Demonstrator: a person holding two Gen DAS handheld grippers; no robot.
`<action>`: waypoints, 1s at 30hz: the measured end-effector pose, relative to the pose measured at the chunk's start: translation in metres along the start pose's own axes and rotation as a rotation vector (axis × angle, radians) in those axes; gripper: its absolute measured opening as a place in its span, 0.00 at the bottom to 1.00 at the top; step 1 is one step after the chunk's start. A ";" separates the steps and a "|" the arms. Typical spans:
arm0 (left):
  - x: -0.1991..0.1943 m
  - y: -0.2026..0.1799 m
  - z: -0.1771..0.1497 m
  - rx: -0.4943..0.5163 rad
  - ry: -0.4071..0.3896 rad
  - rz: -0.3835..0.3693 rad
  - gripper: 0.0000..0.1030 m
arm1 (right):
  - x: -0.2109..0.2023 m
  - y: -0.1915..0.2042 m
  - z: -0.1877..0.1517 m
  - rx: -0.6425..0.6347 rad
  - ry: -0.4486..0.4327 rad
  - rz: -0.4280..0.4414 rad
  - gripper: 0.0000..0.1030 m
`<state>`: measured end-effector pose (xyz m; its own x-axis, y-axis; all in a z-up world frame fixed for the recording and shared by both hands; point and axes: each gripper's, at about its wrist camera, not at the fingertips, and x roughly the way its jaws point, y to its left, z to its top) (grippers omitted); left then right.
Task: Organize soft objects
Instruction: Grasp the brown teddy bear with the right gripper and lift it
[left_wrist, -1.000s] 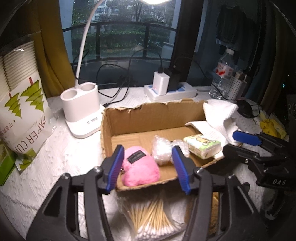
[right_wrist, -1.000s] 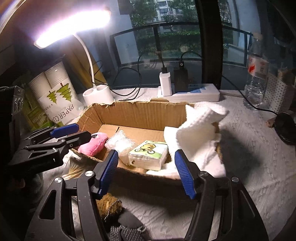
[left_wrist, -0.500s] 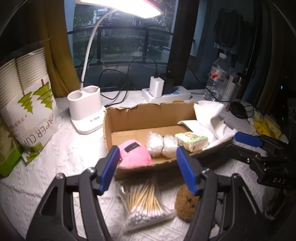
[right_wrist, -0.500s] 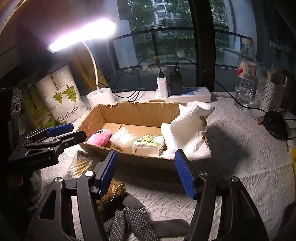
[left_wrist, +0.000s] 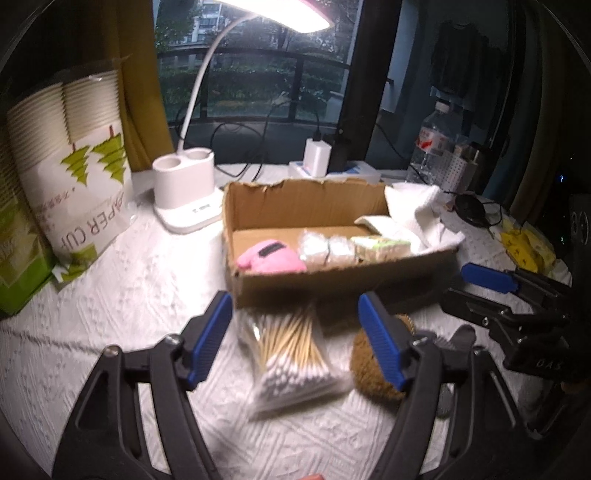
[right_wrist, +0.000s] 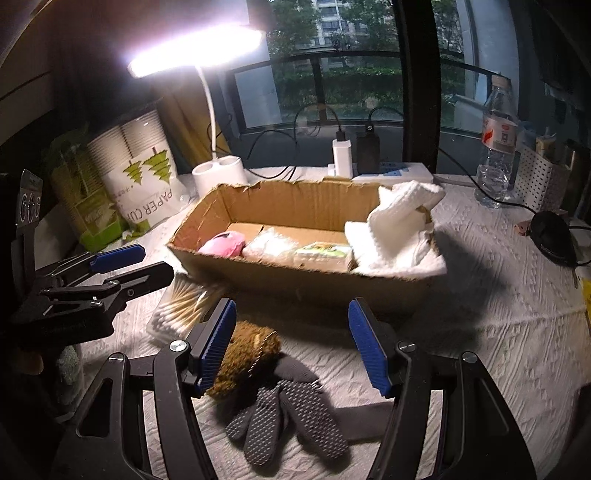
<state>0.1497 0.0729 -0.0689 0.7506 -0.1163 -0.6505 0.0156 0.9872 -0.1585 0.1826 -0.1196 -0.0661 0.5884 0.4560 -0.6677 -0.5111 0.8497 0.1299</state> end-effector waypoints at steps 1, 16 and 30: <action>-0.001 0.002 -0.003 -0.001 0.003 0.000 0.71 | 0.001 0.003 -0.002 0.000 0.002 0.001 0.65; -0.003 0.024 -0.038 -0.024 0.044 0.002 0.71 | 0.025 0.036 -0.022 -0.022 0.062 -0.002 0.65; -0.005 0.043 -0.050 -0.067 0.053 0.006 0.71 | 0.056 0.055 -0.030 -0.075 0.122 -0.069 0.64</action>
<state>0.1137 0.1110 -0.1099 0.7148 -0.1179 -0.6893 -0.0343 0.9786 -0.2028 0.1685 -0.0552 -0.1185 0.5455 0.3578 -0.7579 -0.5203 0.8535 0.0284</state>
